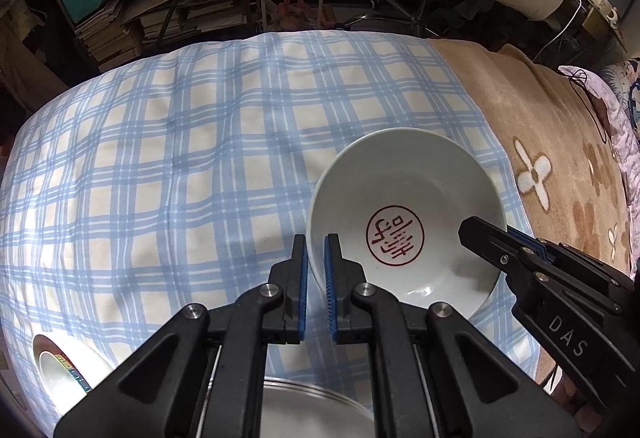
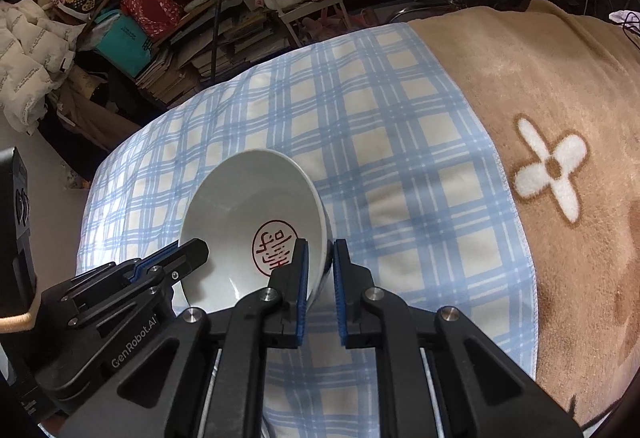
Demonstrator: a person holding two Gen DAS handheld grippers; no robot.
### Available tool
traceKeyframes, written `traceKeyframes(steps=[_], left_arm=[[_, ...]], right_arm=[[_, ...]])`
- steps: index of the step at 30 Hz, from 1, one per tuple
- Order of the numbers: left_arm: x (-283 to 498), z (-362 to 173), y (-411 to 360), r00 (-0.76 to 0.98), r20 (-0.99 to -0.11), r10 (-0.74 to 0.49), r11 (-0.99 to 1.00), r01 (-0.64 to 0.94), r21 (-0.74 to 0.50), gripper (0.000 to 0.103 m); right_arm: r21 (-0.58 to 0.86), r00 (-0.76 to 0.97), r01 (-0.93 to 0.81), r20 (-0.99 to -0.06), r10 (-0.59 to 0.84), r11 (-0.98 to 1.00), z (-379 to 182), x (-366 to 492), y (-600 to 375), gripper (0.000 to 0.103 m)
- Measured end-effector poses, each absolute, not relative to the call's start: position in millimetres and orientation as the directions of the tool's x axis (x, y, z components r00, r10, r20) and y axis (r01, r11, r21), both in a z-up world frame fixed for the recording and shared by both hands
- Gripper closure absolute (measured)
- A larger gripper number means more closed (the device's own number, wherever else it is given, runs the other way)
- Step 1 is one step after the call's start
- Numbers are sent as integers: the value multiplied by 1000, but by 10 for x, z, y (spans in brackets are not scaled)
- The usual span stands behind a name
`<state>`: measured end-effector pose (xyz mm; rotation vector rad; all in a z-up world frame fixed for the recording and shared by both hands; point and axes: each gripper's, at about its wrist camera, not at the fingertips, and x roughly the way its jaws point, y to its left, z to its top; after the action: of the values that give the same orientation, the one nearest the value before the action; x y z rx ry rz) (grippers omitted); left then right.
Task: Organize plates and bowls
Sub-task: 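Lift the seal-print bowl with the left tool toward the nested bowls while the right tool carries it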
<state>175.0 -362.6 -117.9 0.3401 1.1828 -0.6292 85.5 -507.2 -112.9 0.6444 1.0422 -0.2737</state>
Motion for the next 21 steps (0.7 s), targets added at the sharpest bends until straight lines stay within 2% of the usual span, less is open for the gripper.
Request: traceKeyframes(steps=[21], left_arm=[[1573,-597,-2416,322,-920,-224,850,527,-23,95]], right_arm=[[370,546,350,-827,134,861,-623,829,-3957,90]])
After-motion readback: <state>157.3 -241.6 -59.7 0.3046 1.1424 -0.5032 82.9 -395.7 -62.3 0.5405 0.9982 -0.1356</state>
